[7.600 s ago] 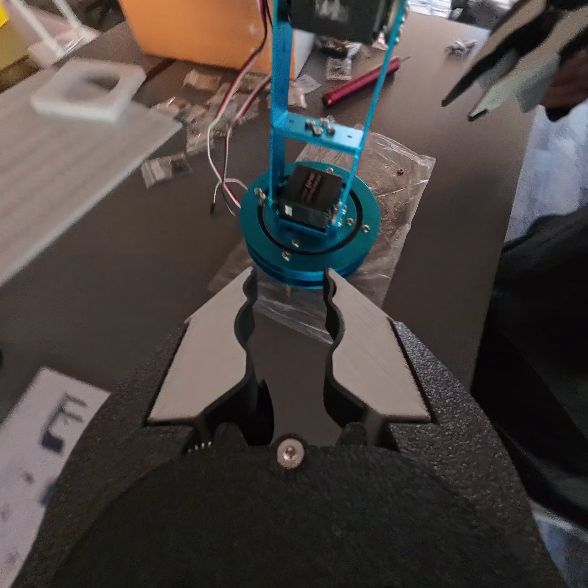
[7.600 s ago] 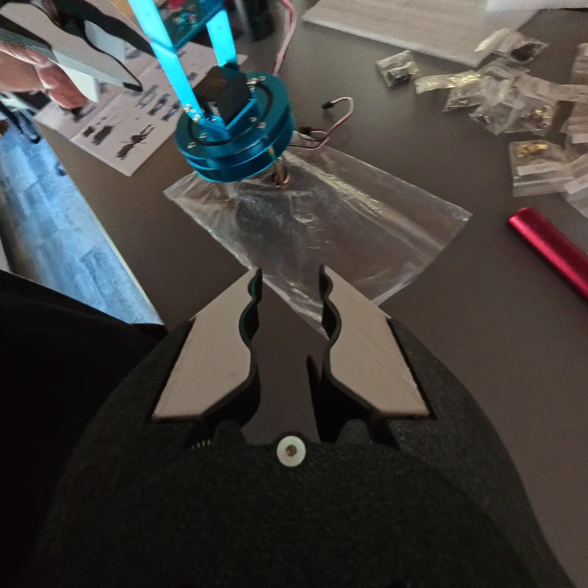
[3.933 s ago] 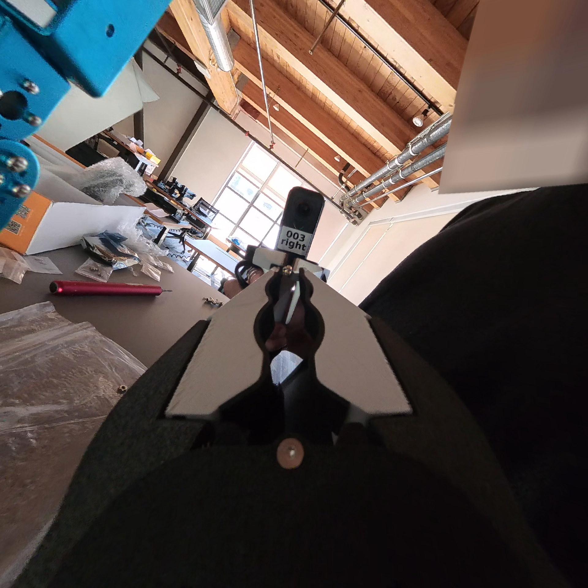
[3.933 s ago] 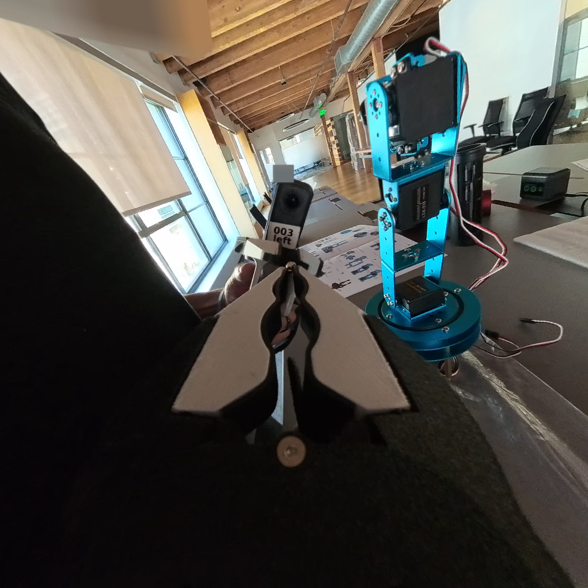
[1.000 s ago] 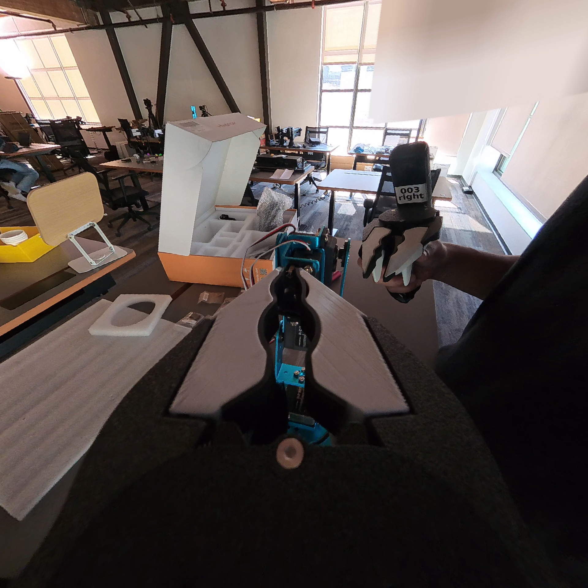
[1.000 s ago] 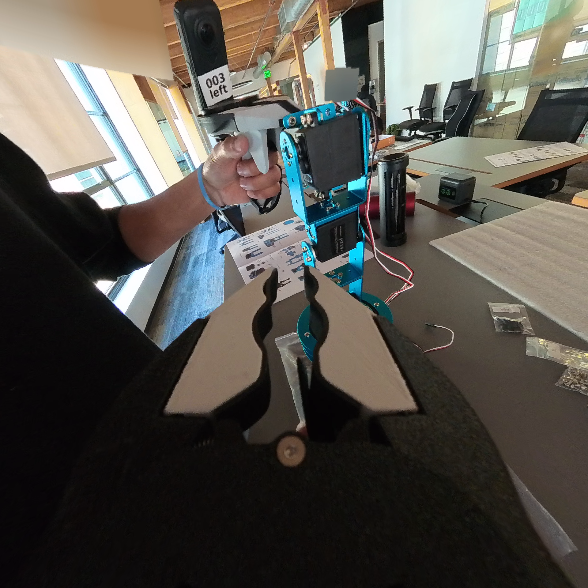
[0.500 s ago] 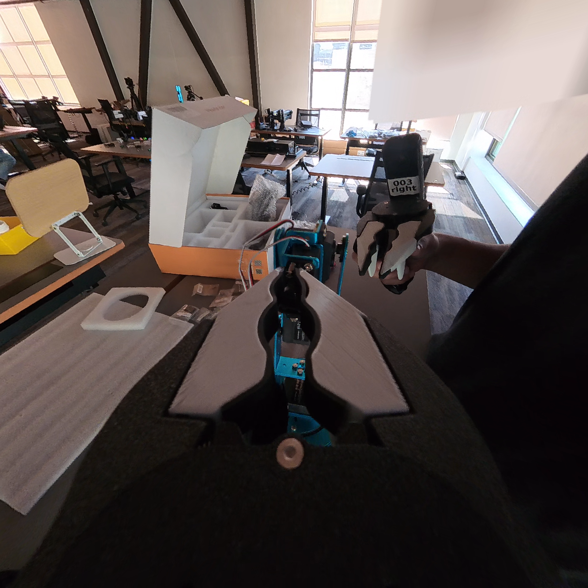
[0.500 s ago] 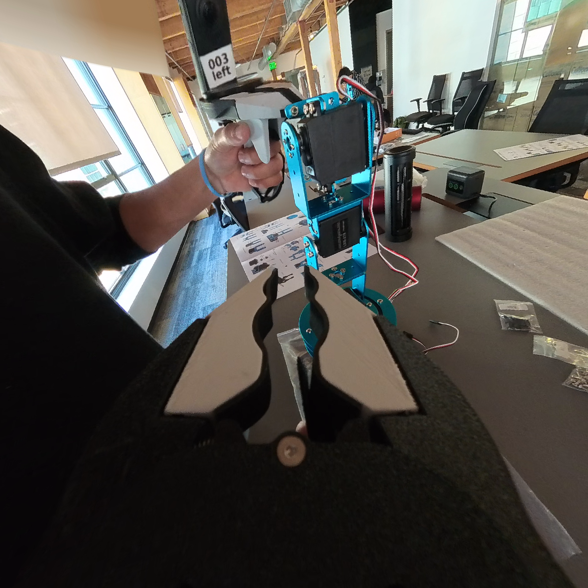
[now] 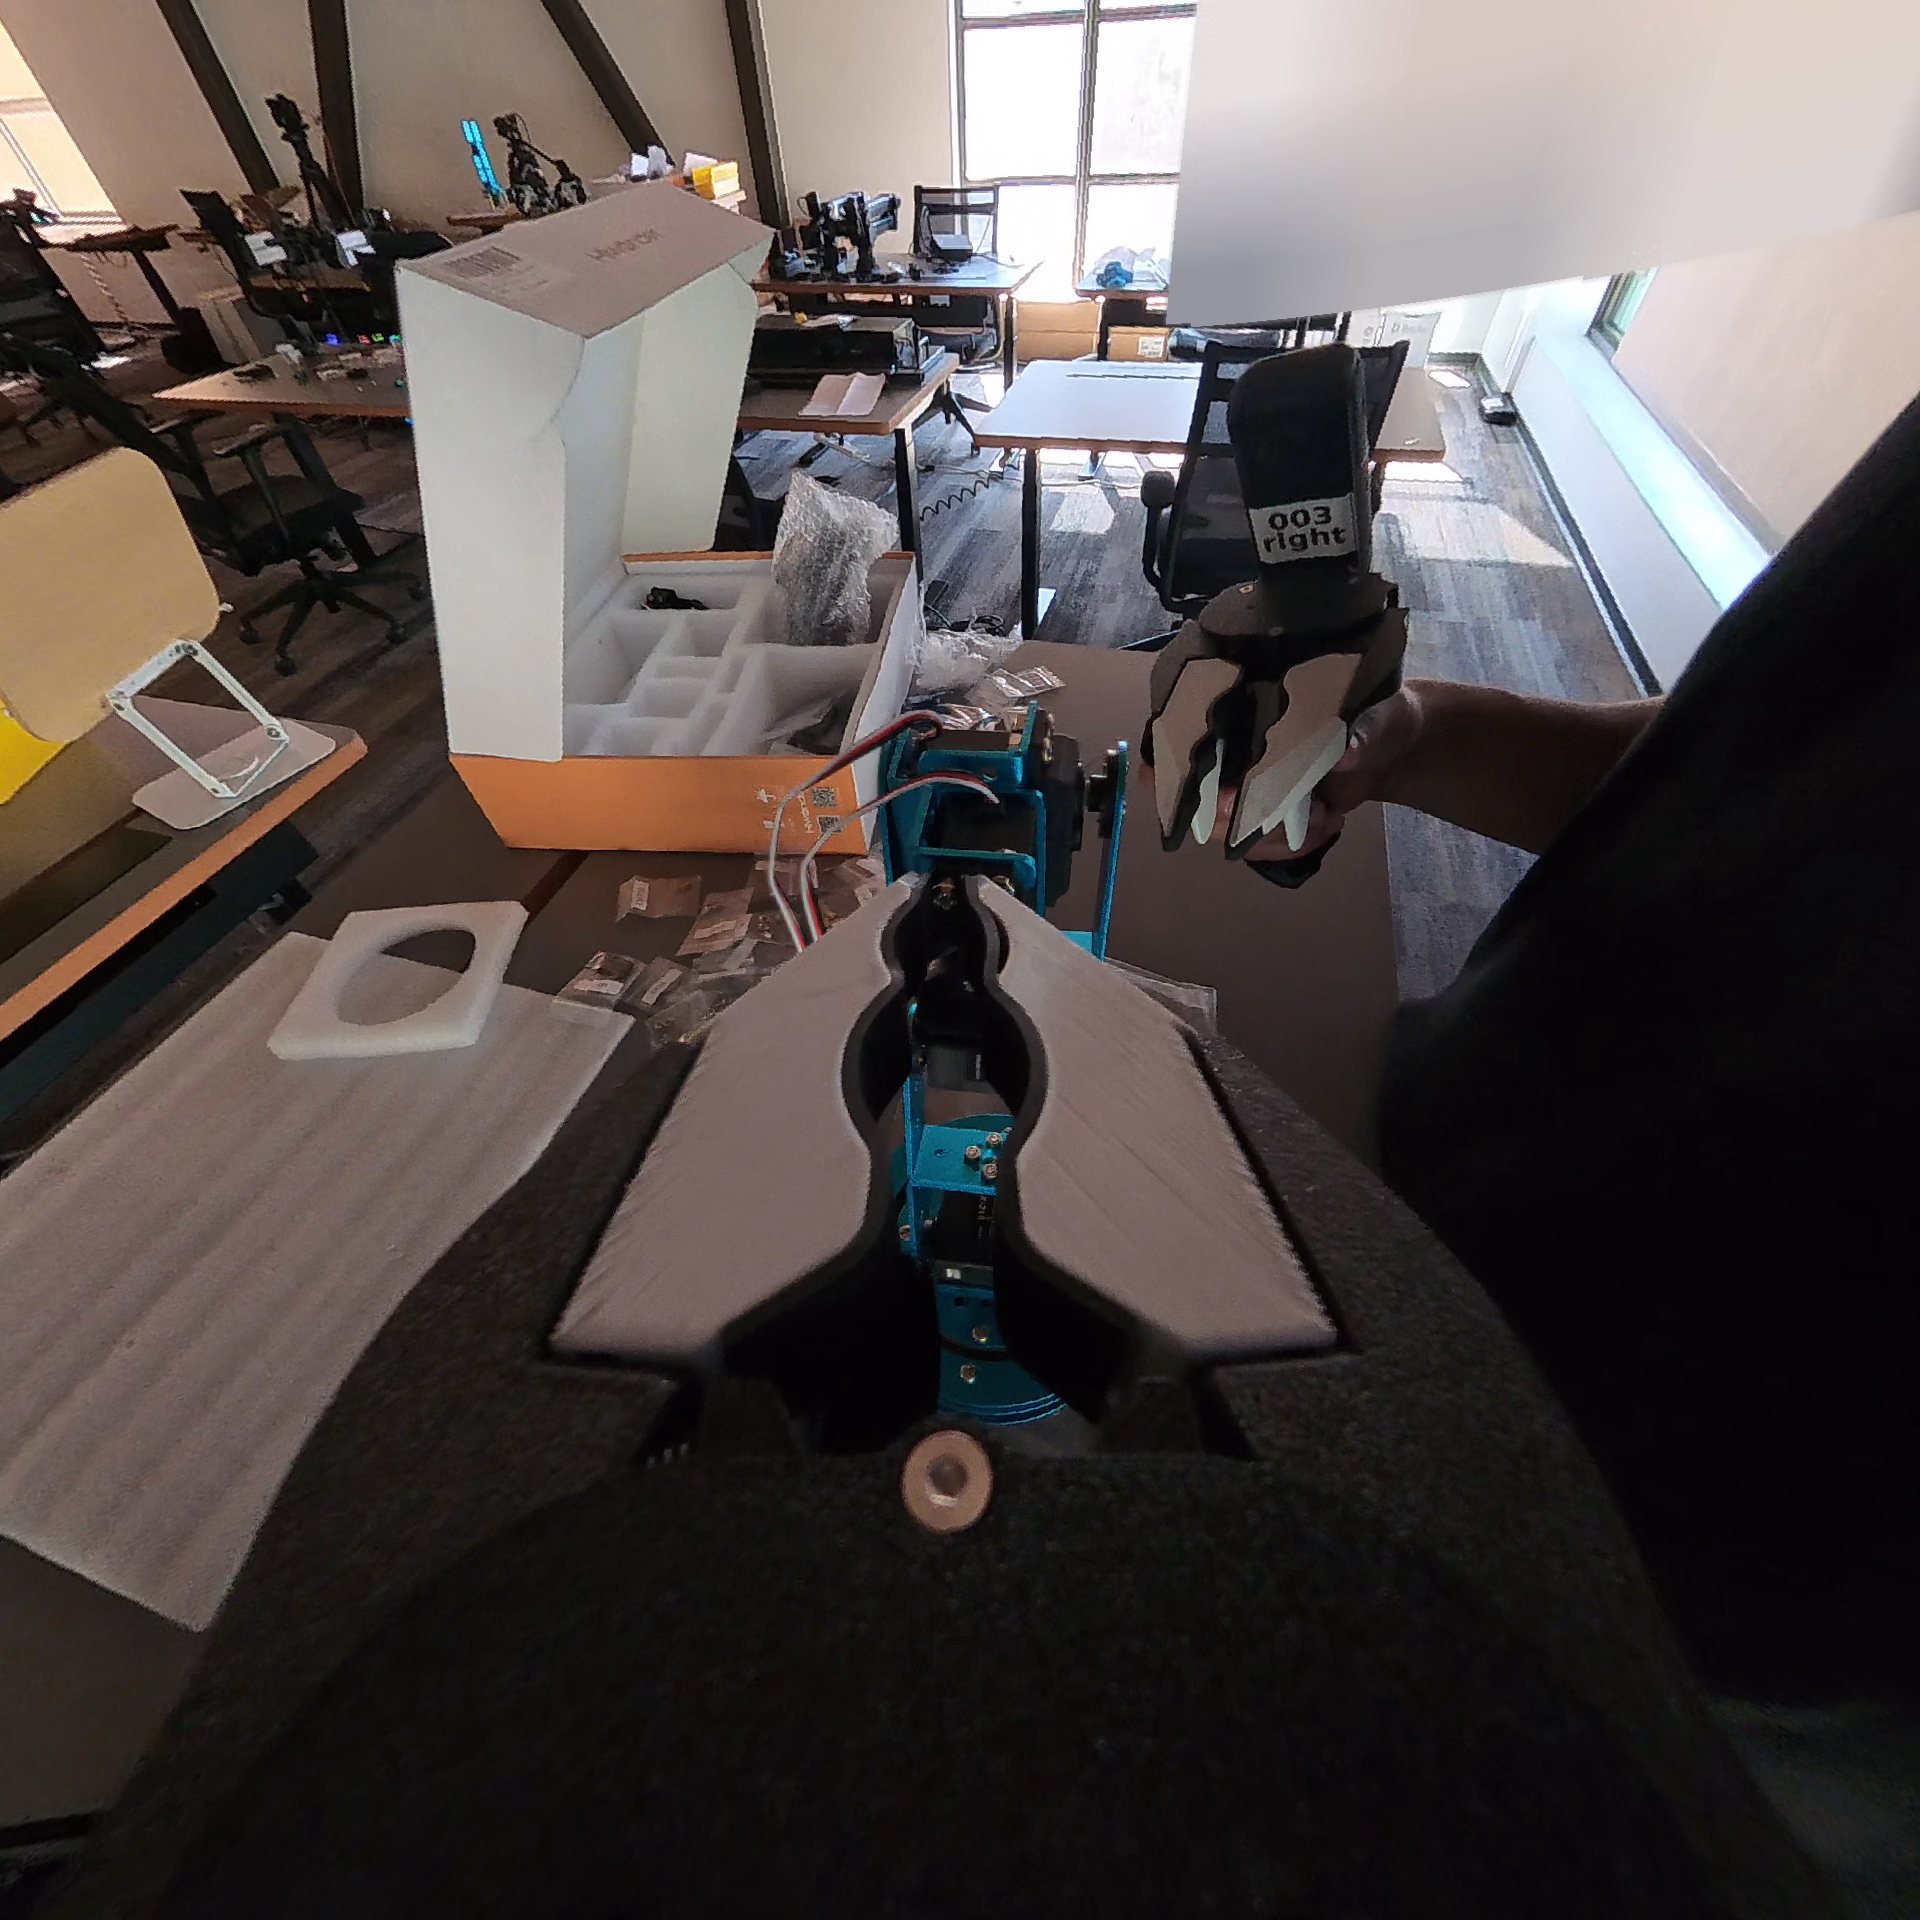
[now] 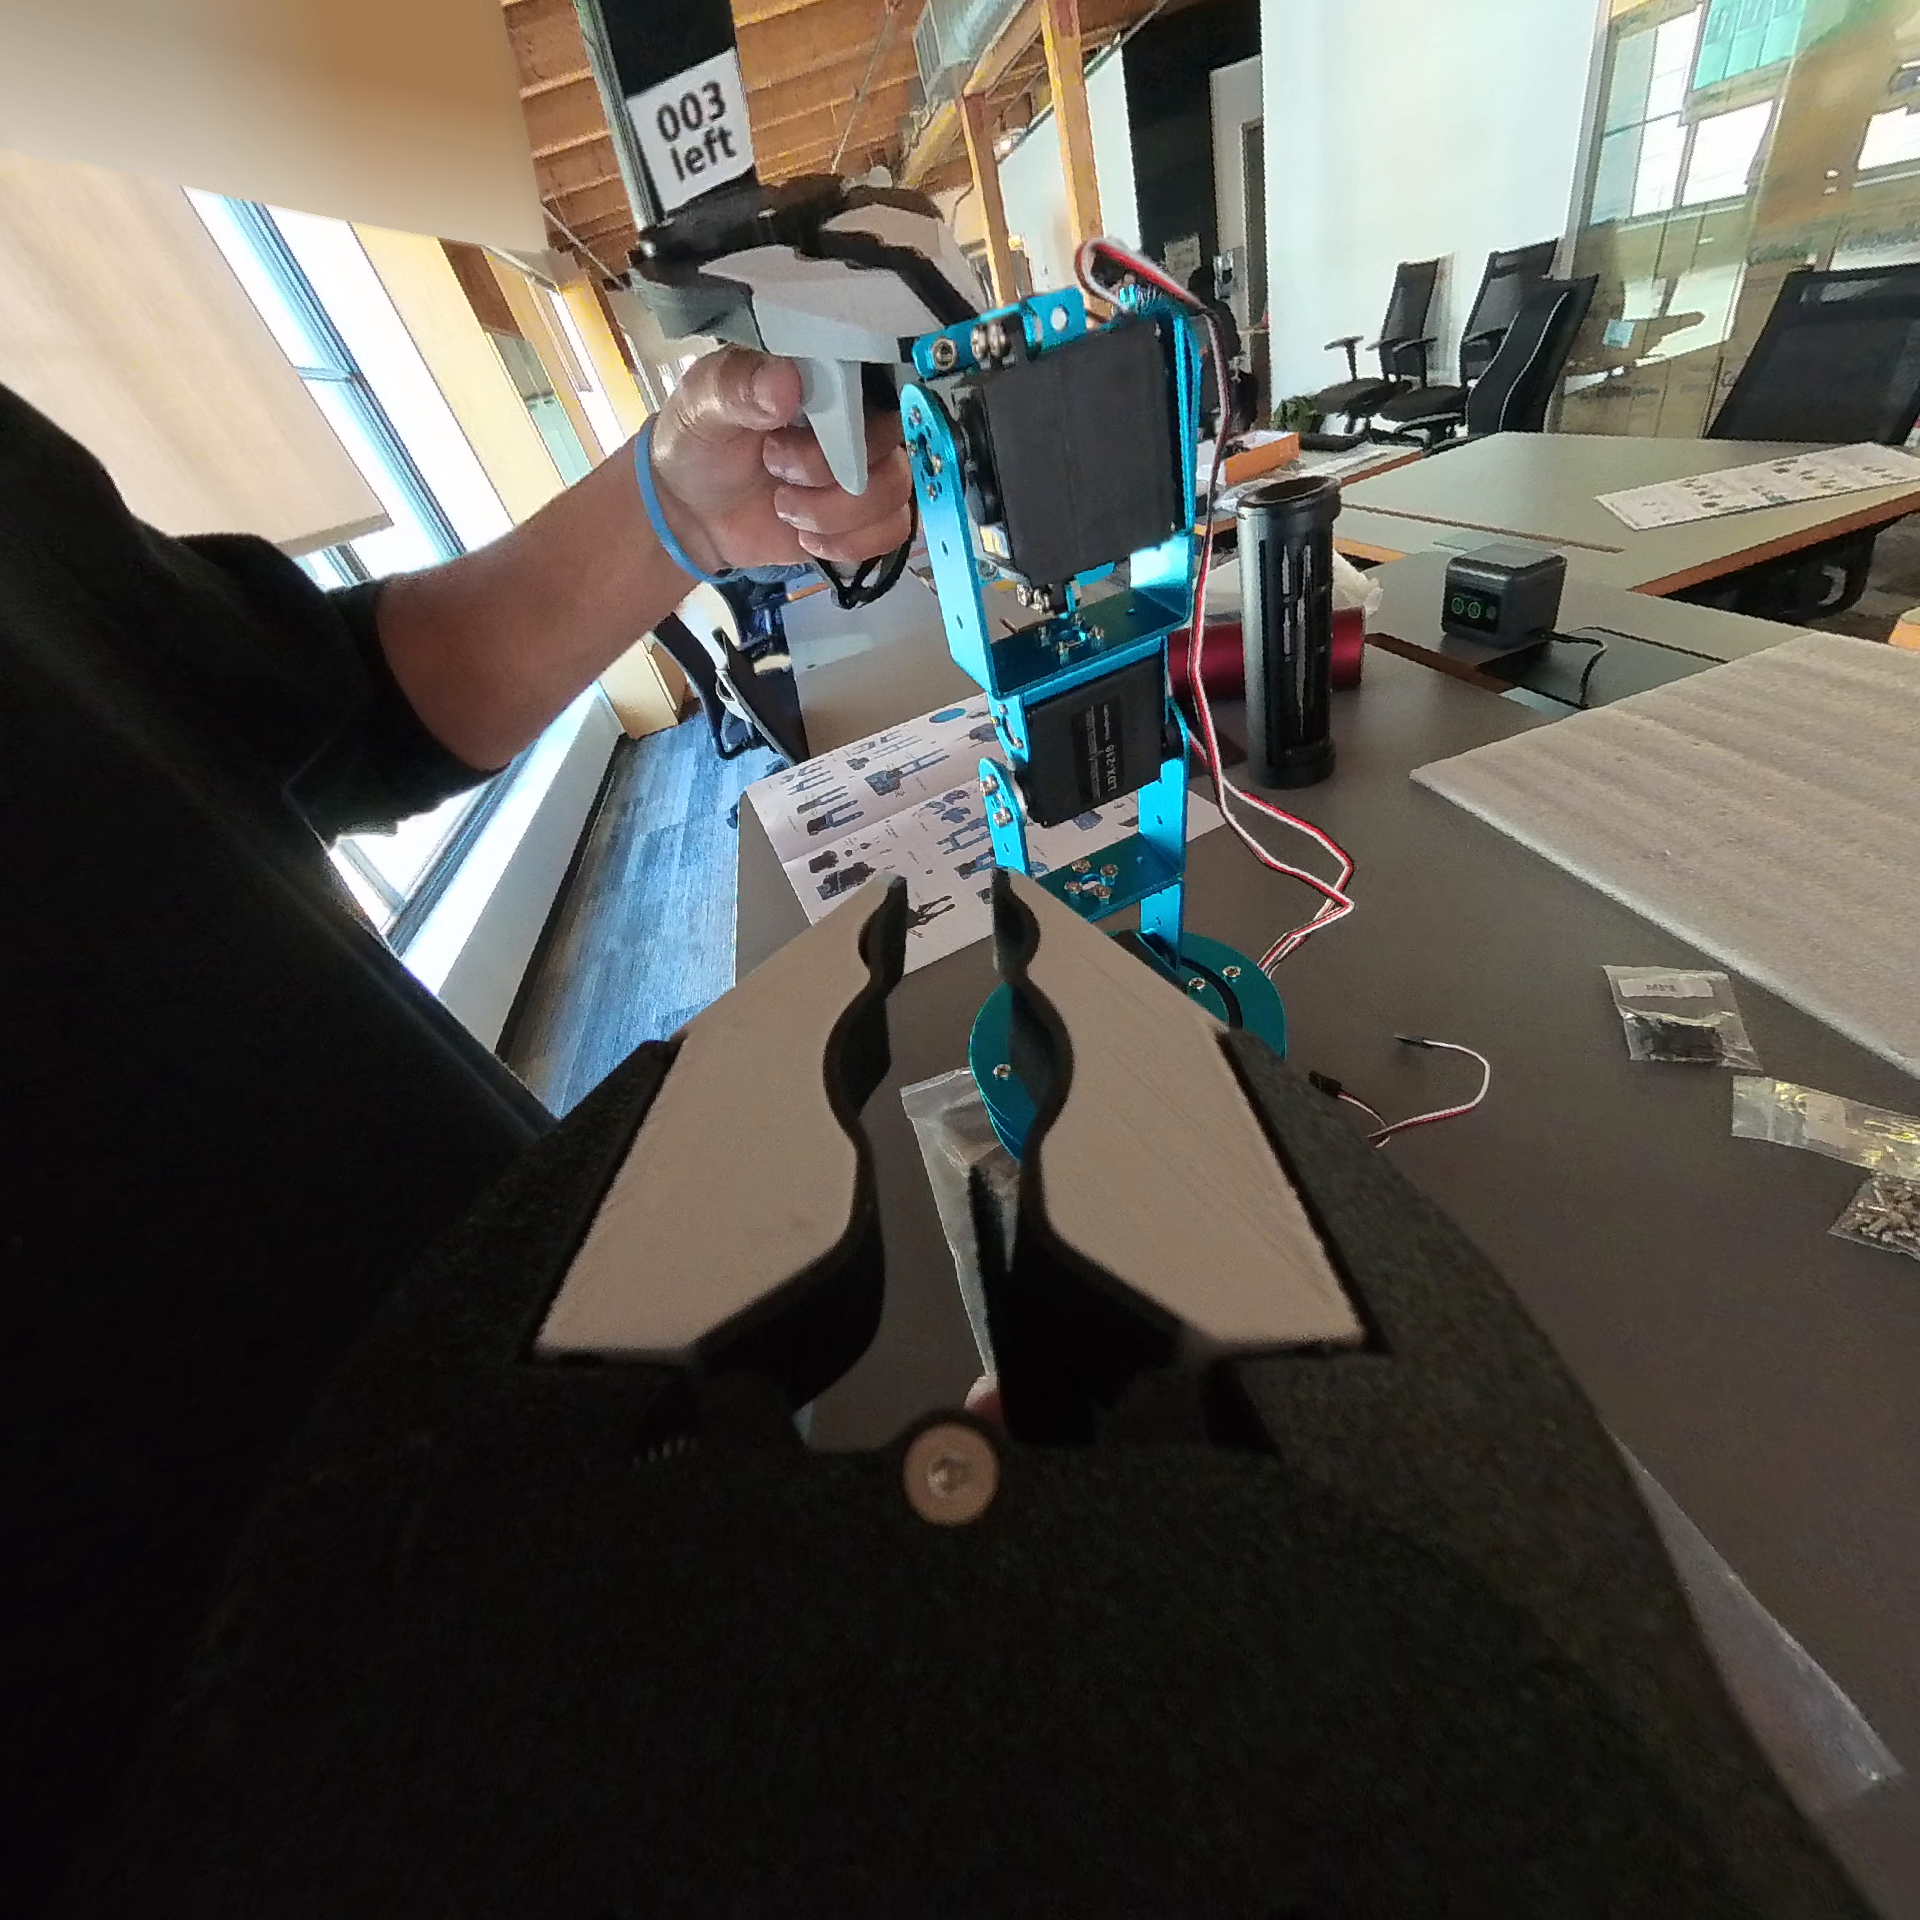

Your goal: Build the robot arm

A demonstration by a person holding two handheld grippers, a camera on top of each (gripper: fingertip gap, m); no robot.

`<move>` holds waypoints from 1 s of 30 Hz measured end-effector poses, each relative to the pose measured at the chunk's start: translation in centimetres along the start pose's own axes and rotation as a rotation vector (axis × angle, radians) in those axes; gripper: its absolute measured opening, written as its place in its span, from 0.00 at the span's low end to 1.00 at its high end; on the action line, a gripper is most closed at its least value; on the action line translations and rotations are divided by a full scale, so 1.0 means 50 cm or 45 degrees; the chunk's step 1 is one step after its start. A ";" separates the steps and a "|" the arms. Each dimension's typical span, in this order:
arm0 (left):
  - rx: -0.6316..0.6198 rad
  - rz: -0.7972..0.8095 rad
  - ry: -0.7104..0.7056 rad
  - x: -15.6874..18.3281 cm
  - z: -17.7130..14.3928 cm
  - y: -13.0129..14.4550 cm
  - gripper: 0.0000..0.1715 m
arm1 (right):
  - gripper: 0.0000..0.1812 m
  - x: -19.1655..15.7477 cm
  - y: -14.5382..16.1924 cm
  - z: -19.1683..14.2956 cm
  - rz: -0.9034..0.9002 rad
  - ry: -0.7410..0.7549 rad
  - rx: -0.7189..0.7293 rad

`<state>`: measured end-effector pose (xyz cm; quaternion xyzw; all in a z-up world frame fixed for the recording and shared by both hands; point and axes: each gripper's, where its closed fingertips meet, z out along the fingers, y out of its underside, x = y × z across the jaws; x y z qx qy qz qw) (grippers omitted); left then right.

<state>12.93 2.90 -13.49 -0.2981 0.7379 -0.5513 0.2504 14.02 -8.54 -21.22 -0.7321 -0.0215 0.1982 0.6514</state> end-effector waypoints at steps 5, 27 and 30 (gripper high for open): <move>0.020 -0.066 0.060 0.000 0.001 -0.001 0.03 | 0.09 0.002 0.003 -0.001 0.010 -0.008 -0.002; 0.126 -0.125 0.144 0.002 -0.003 0.003 0.03 | 0.24 -0.024 -0.216 0.184 -0.663 -0.146 -0.423; 0.125 -0.113 0.159 0.002 -0.003 0.003 0.03 | 0.22 -0.012 -0.203 0.217 -0.642 -0.216 -0.568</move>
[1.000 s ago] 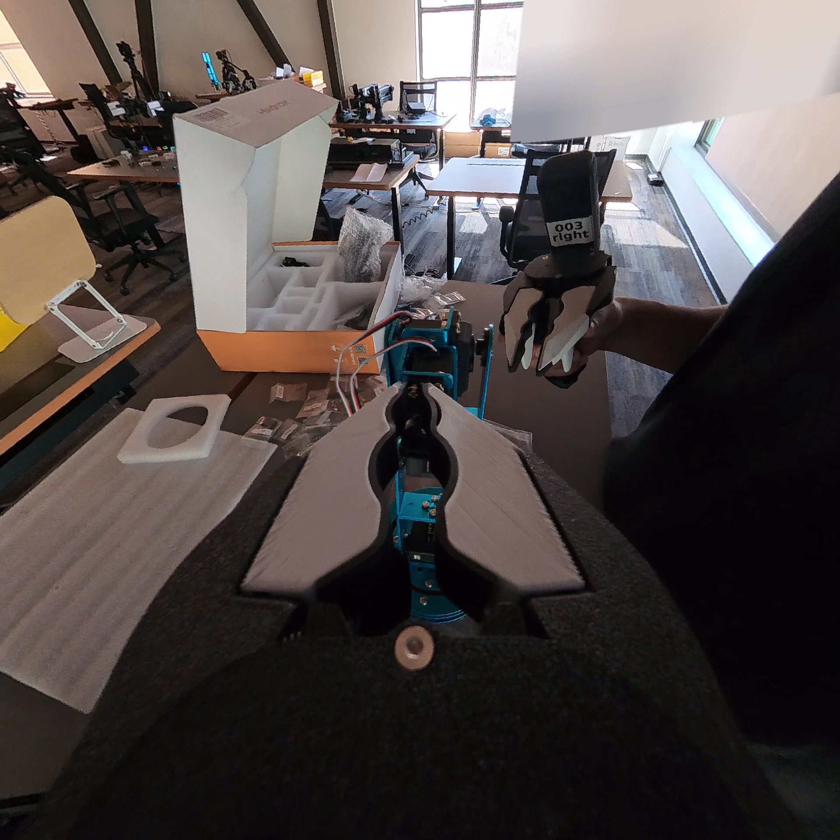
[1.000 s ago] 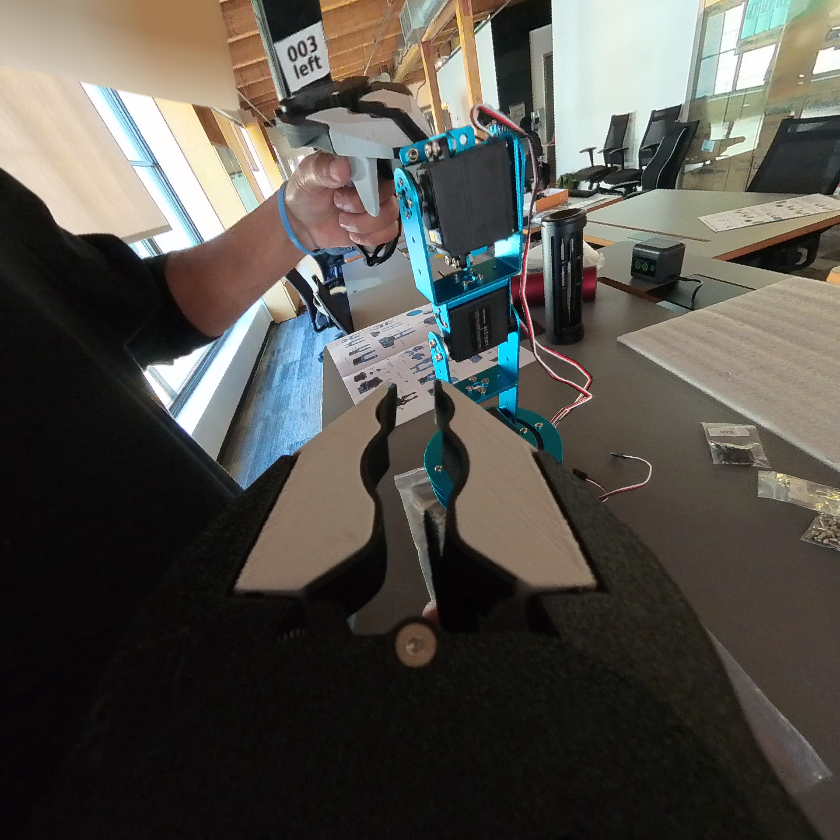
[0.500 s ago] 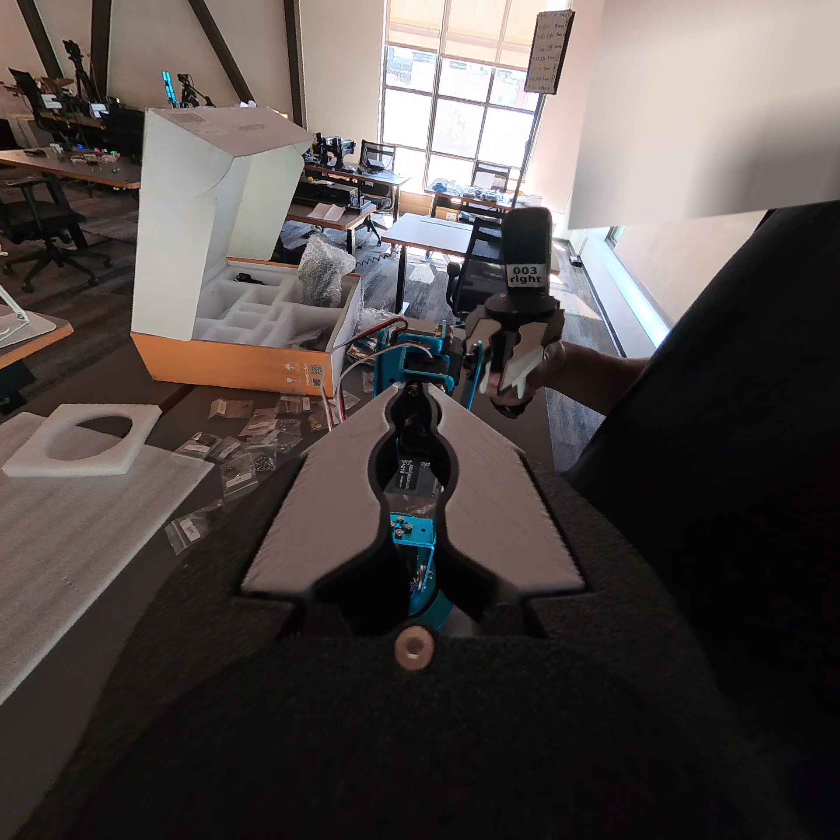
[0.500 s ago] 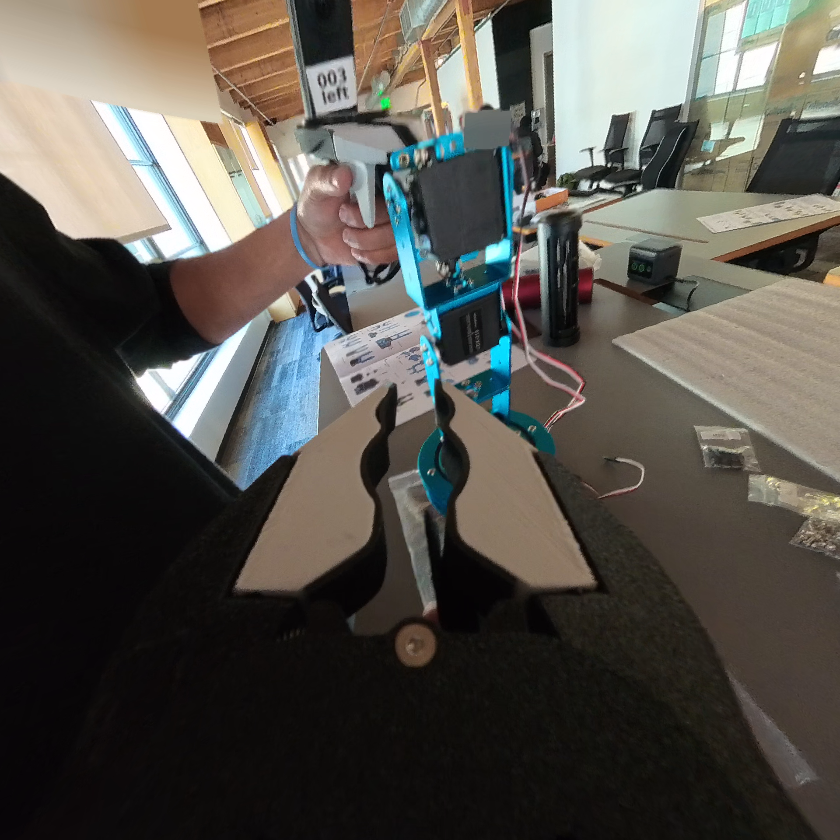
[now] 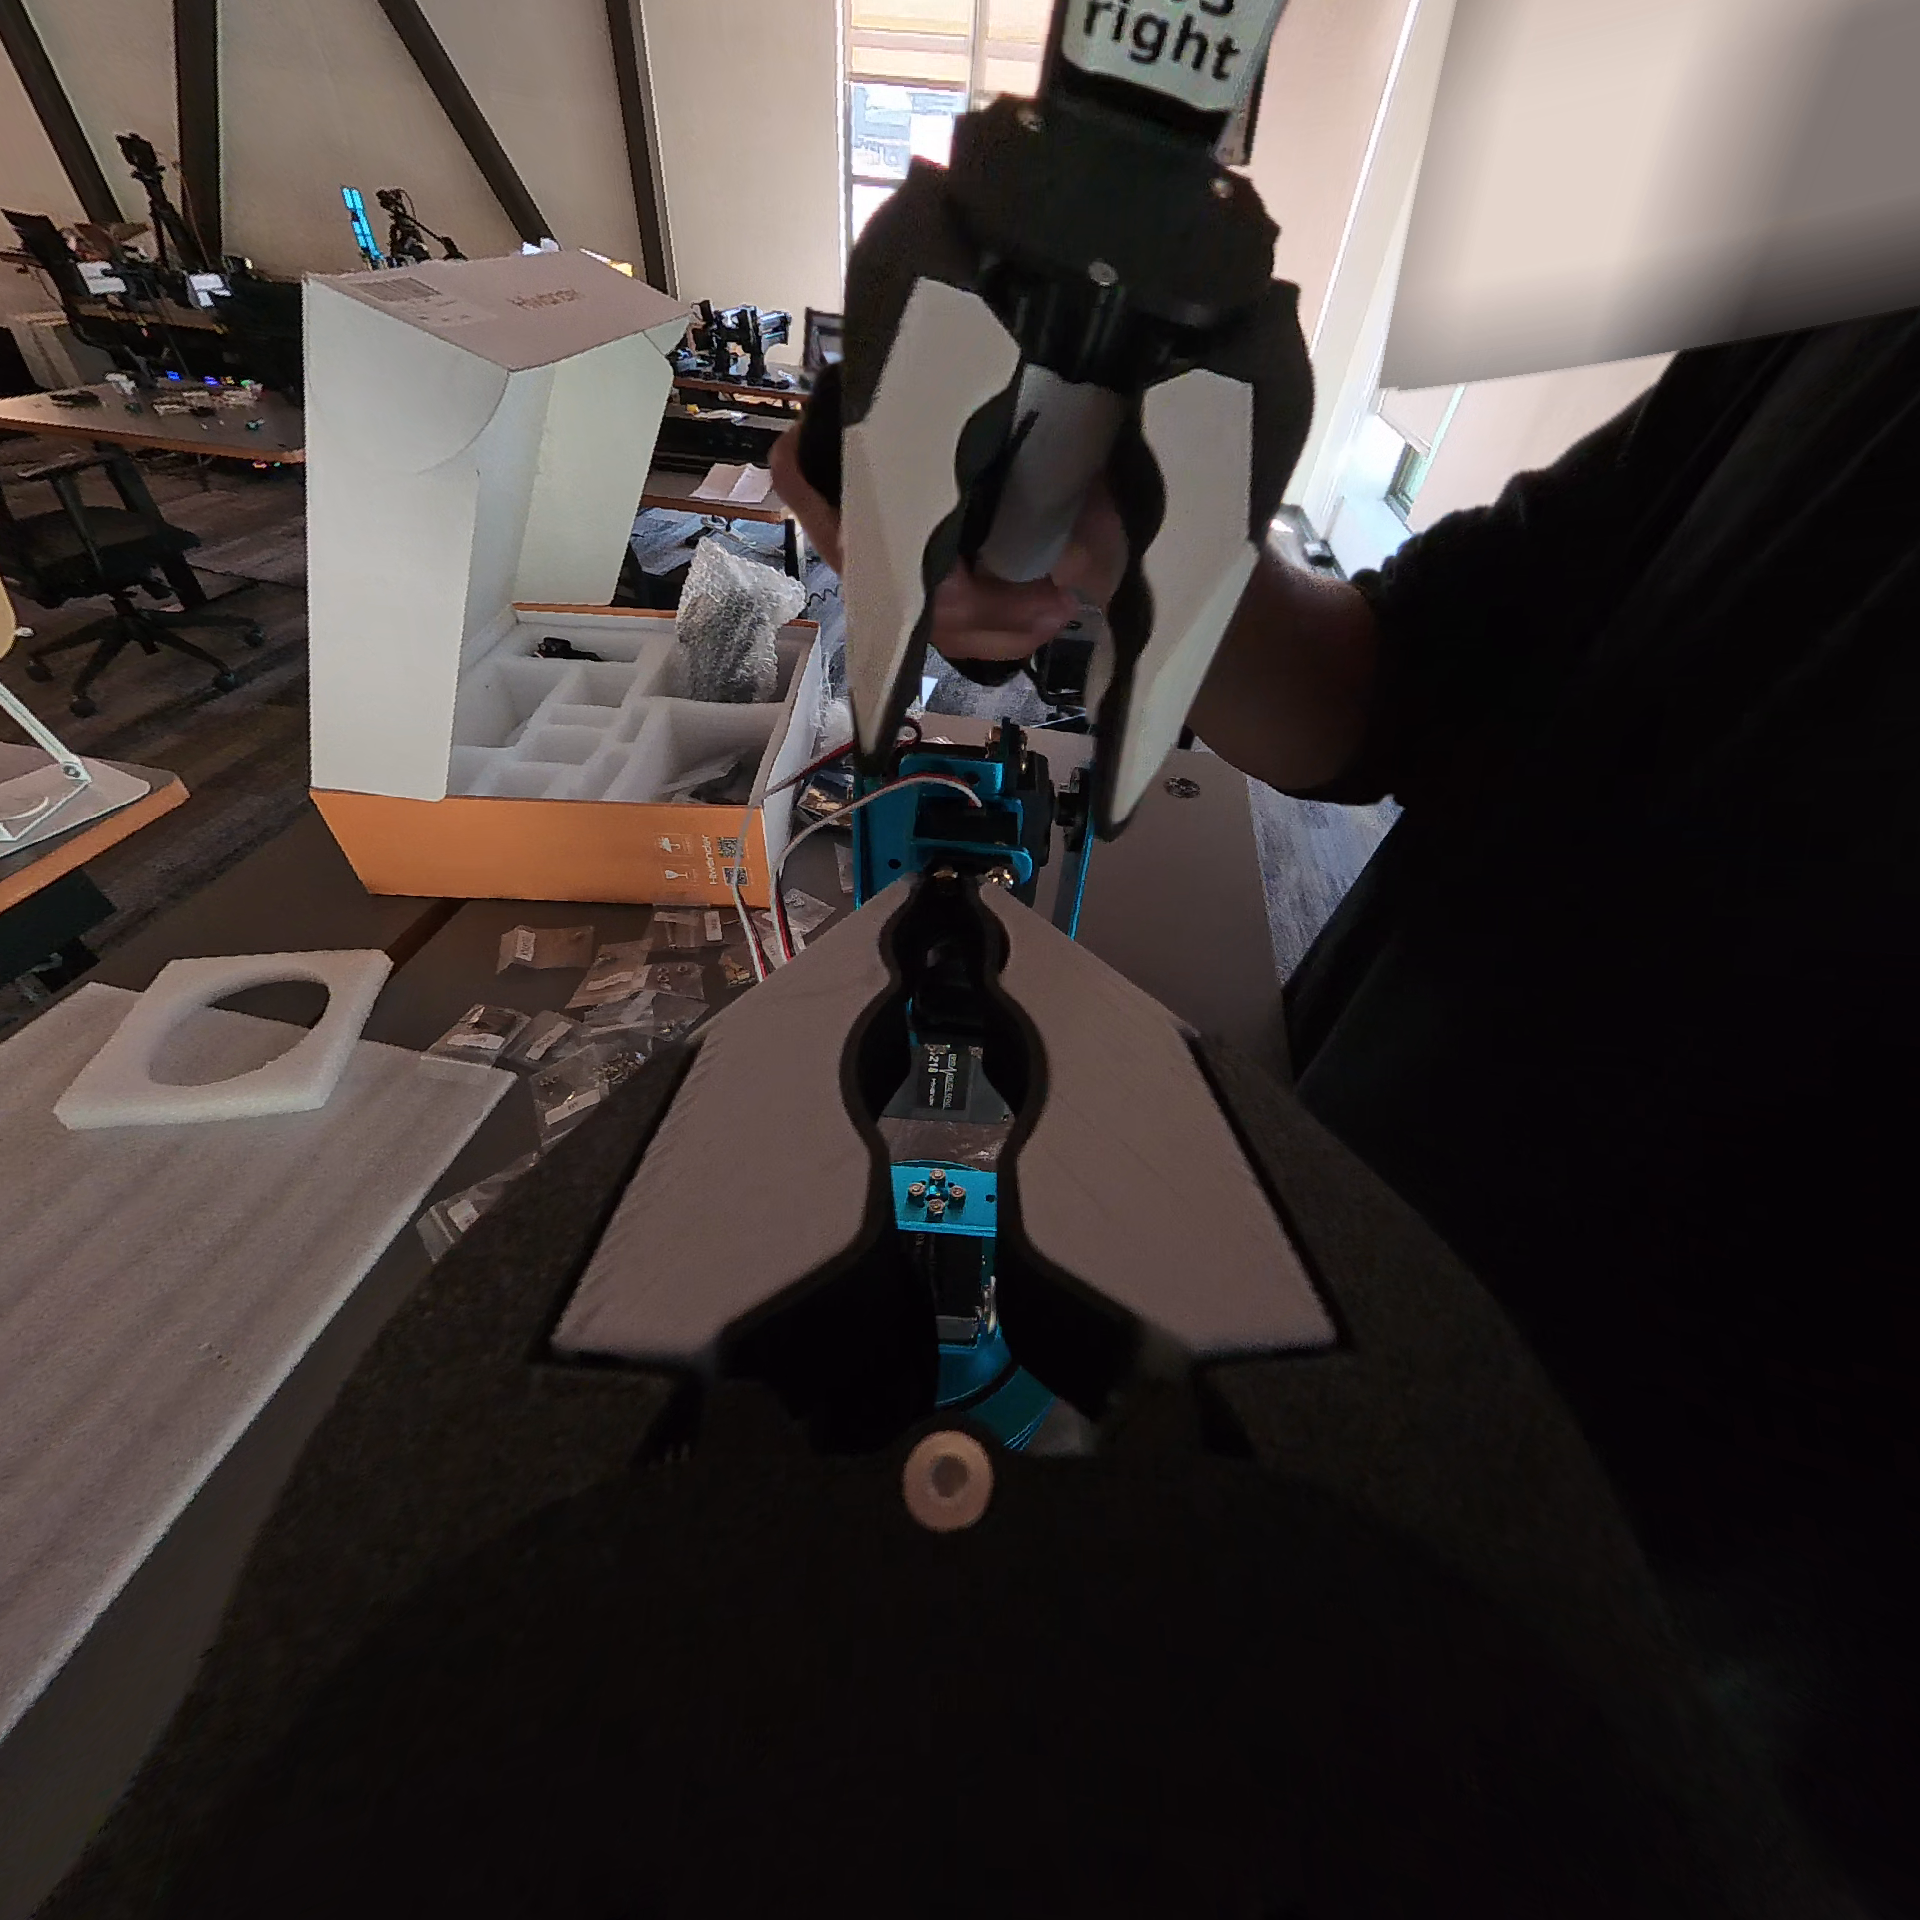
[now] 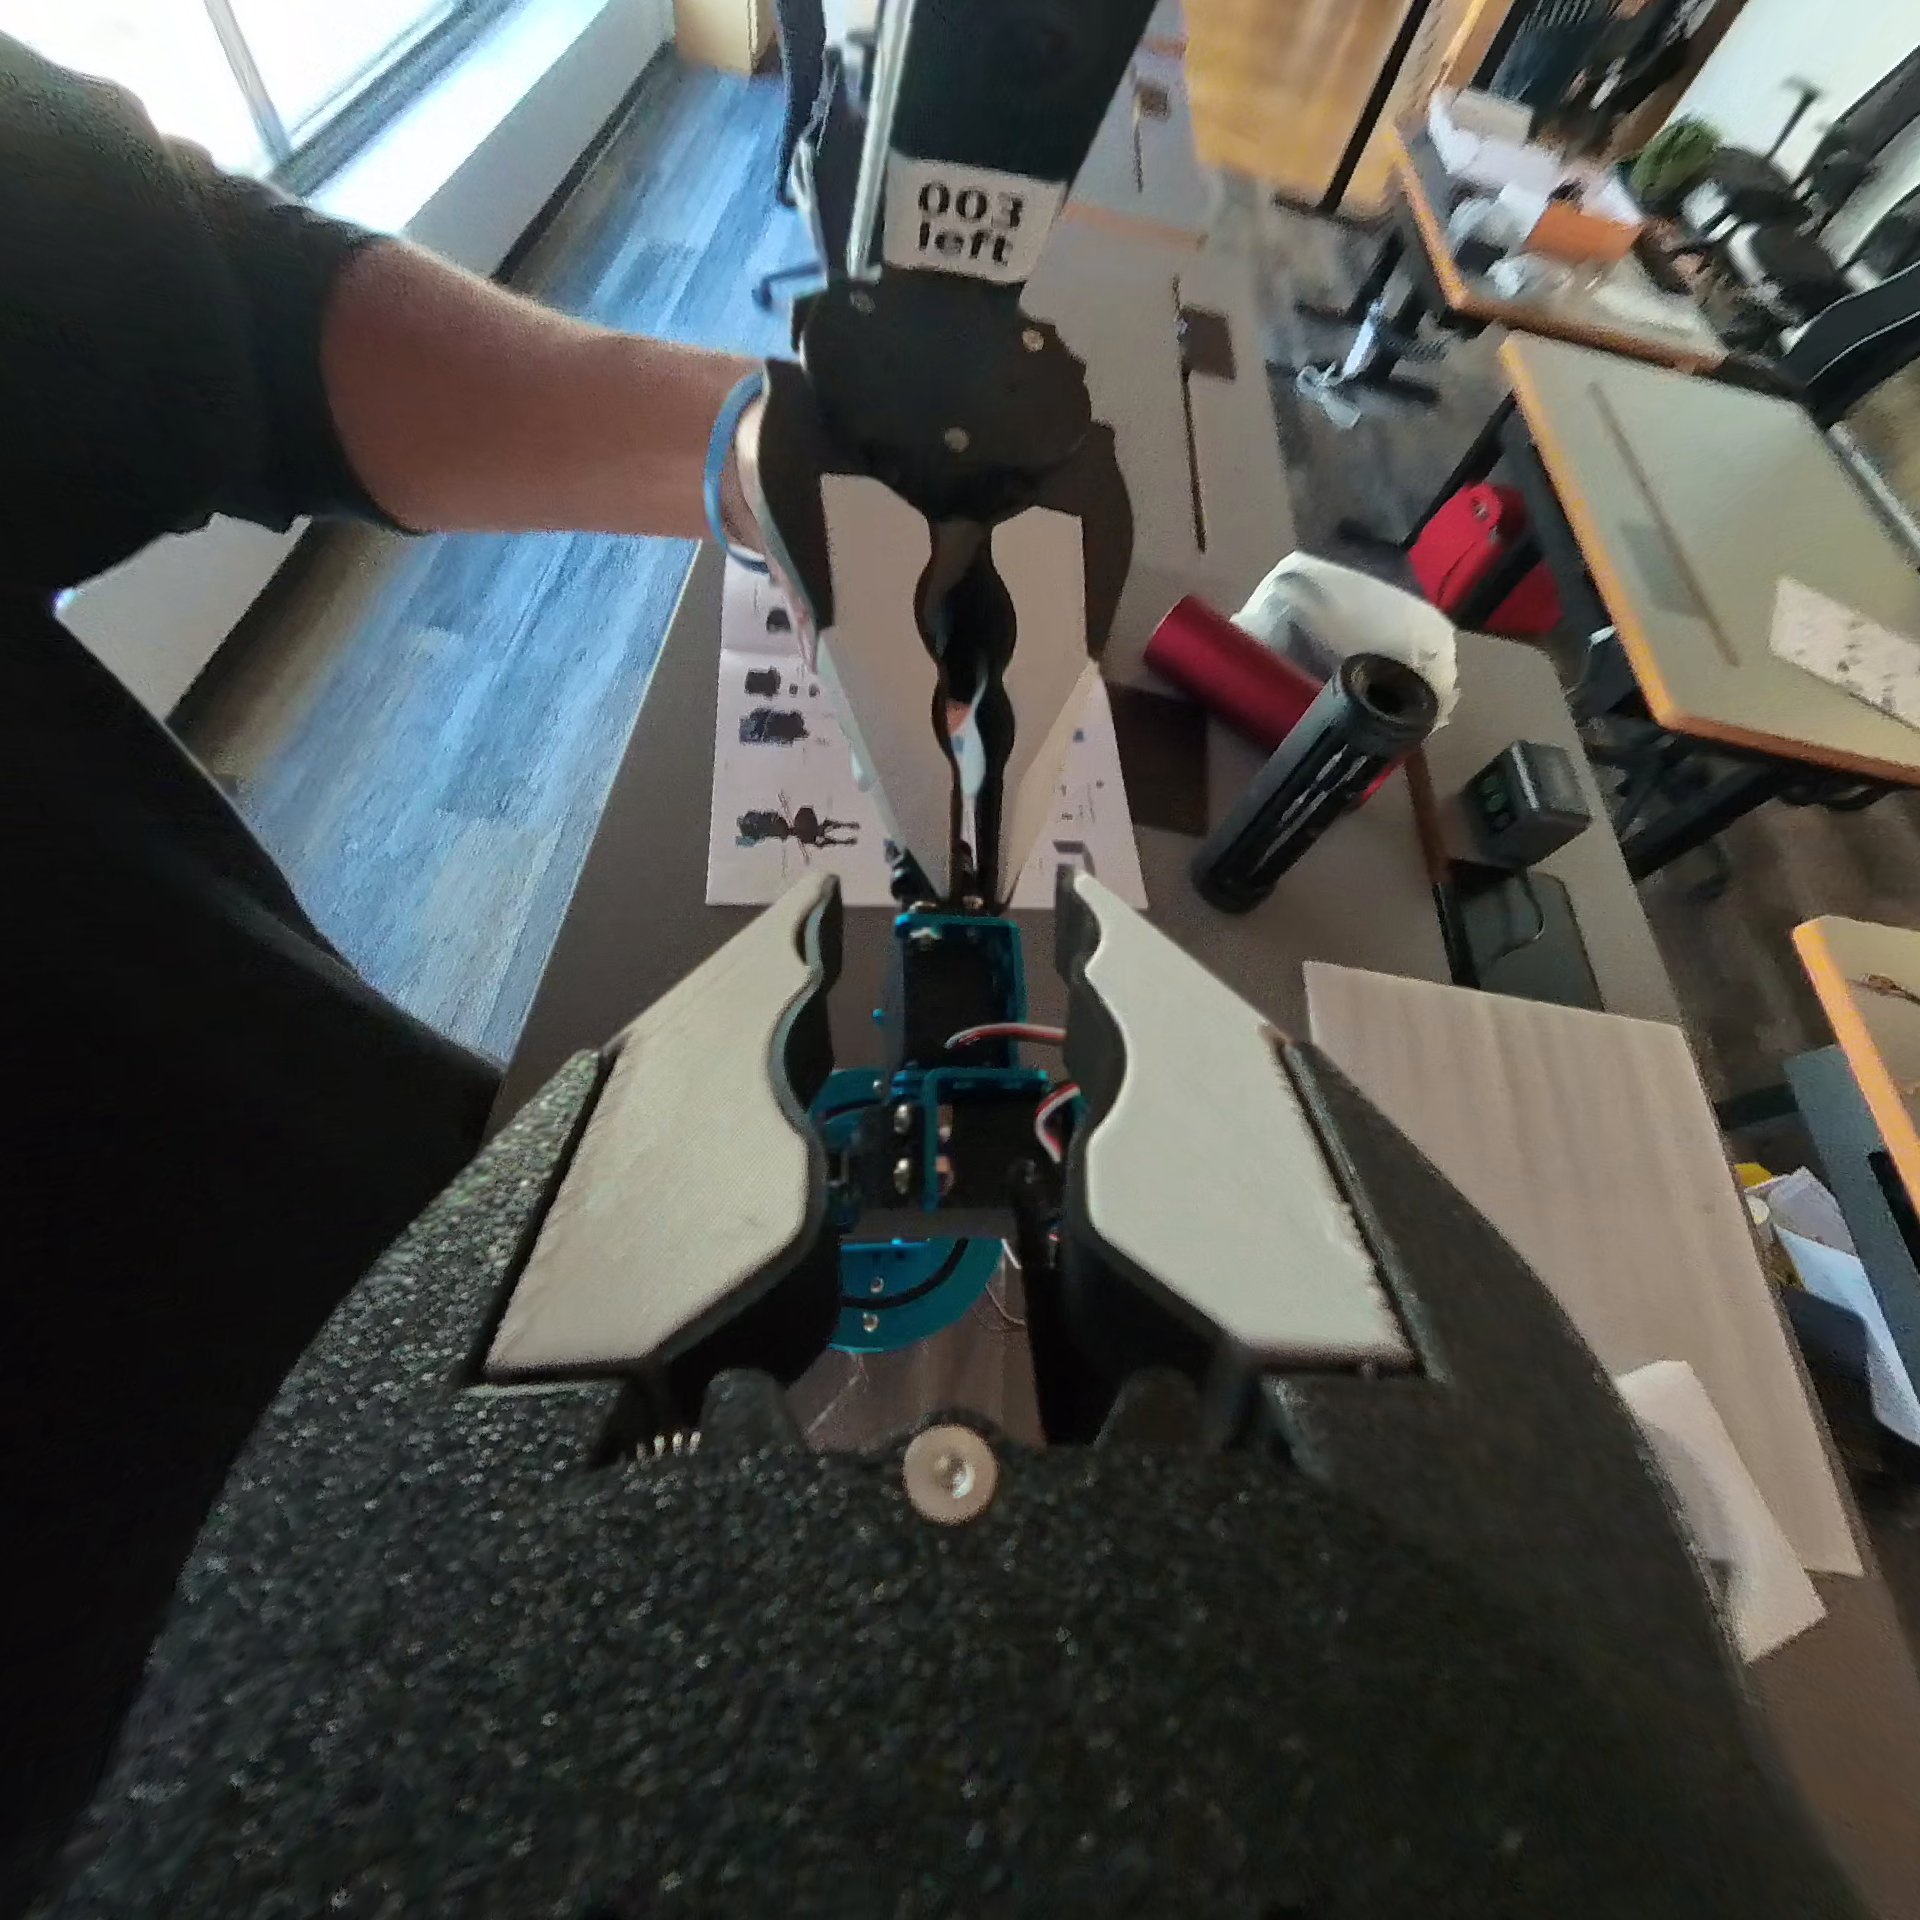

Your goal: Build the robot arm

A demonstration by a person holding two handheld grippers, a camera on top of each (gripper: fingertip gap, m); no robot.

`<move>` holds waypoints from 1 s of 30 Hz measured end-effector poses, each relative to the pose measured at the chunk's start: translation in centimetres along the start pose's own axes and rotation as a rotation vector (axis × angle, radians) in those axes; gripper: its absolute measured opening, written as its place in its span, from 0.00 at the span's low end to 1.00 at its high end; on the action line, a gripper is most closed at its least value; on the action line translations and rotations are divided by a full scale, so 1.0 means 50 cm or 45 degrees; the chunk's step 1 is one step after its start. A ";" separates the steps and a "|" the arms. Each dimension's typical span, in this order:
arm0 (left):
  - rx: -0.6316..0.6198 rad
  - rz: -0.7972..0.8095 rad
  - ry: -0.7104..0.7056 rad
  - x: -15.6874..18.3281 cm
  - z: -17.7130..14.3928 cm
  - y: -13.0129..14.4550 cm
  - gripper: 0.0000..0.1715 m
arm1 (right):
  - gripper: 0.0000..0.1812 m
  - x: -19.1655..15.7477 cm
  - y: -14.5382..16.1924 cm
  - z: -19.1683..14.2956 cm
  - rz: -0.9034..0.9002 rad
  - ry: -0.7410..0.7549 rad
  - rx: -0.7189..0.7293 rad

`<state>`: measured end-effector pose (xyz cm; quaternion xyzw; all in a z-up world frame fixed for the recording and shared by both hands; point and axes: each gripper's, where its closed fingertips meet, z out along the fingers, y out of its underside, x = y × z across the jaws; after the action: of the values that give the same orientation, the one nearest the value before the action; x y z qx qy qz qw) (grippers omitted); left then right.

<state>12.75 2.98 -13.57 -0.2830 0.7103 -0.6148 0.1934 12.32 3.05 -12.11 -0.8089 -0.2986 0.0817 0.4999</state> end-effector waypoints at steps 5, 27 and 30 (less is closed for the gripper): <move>-0.021 0.028 0.018 0.000 -0.002 0.000 0.03 | 0.18 -0.009 0.004 0.007 -0.079 -0.069 -0.048; -0.033 0.052 0.020 -0.001 -0.009 0.000 0.04 | 0.20 -0.023 0.029 0.018 -0.321 -0.201 -0.332; 0.002 0.049 0.014 0.003 -0.016 -0.008 0.04 | 0.20 -0.023 0.029 0.017 -0.314 -0.198 -0.320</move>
<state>12.19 3.48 -13.02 -0.2658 0.7161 -0.6132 0.2014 11.62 2.56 -13.94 -0.8134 -0.4412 0.0442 0.3765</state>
